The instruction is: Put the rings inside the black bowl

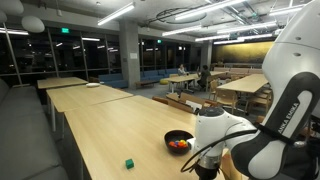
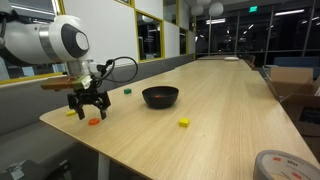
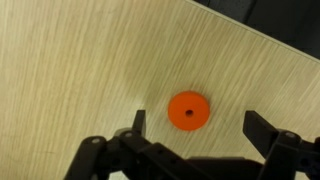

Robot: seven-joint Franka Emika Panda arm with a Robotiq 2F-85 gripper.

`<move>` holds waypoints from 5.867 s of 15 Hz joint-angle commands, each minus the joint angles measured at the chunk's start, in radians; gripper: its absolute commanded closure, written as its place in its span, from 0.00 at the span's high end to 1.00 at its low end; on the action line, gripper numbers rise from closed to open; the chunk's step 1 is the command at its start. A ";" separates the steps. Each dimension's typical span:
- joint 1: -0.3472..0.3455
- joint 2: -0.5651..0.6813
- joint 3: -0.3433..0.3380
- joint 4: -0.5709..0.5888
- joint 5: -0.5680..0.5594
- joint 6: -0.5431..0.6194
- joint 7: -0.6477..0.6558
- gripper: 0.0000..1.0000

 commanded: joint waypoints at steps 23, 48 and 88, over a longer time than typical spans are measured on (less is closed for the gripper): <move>-0.007 0.034 -0.035 -0.018 -0.141 0.119 0.198 0.99; -0.049 0.001 -0.088 -0.023 -0.131 0.098 0.136 0.19; -0.068 -0.082 -0.089 0.008 0.027 -0.083 0.116 0.78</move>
